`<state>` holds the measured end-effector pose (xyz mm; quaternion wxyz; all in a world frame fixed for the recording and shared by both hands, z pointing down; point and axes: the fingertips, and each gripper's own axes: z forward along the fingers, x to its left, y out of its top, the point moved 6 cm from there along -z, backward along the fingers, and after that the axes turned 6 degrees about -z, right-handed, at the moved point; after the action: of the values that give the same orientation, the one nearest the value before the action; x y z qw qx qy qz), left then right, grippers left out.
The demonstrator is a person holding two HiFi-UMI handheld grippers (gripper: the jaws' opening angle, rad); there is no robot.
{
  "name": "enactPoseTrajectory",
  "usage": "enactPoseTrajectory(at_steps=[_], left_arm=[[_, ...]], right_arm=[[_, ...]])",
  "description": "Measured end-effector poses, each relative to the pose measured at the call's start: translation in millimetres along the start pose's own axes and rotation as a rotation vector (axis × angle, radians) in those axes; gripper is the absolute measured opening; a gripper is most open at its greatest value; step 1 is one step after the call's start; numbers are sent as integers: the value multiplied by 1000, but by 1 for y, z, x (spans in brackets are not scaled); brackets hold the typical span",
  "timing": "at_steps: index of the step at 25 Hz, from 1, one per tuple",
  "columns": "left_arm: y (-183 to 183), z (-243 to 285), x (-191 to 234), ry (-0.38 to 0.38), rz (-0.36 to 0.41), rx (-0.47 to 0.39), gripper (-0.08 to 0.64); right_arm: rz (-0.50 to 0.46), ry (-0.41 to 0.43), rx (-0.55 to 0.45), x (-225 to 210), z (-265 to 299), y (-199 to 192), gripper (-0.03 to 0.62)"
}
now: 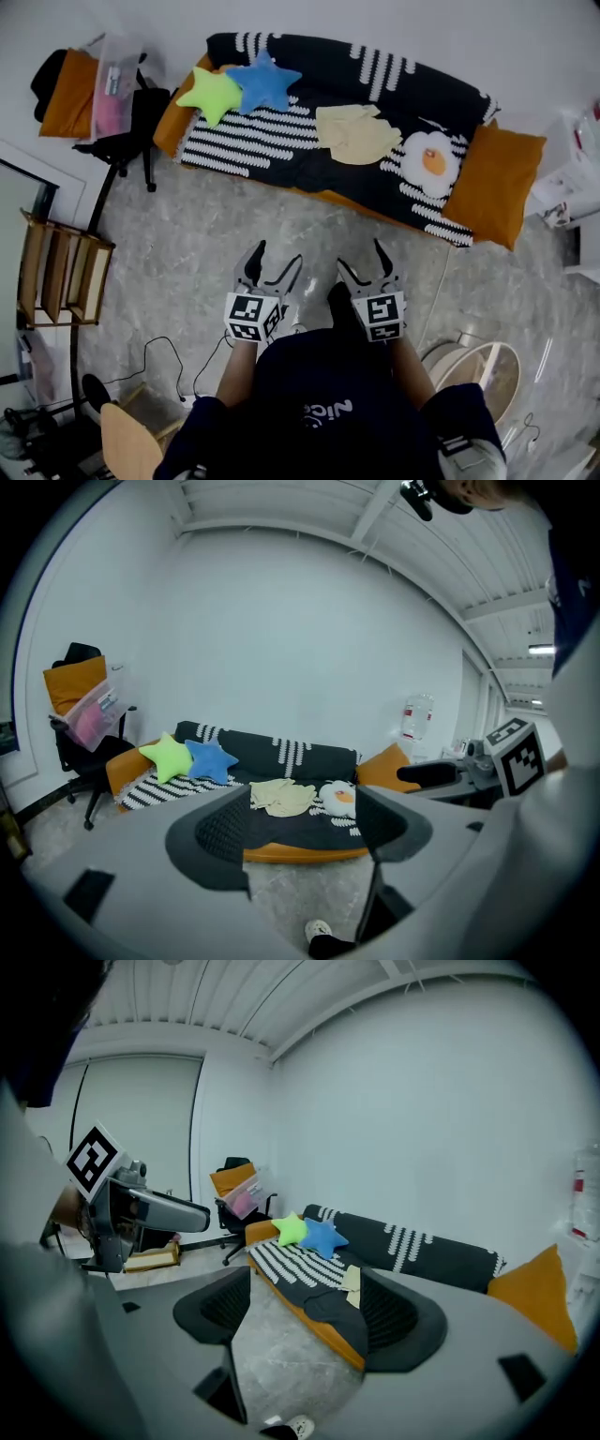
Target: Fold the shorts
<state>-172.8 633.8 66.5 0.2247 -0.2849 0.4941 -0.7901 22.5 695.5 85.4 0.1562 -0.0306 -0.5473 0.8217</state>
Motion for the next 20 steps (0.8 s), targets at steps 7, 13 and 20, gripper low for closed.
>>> enactPoseTrajectory(at_steps=[7,13,20], left_arm=[[30,68,-4,74,-19,-10,345],[38,119,-19,87,-33,-6,343],[41,157,-33,68,-26,18,341]], right_arm=[[-40,68,-15,-74,53,17,347],[-51,92,-11,-122,73,16,345],[-32,75,0,-157,83,8,337]])
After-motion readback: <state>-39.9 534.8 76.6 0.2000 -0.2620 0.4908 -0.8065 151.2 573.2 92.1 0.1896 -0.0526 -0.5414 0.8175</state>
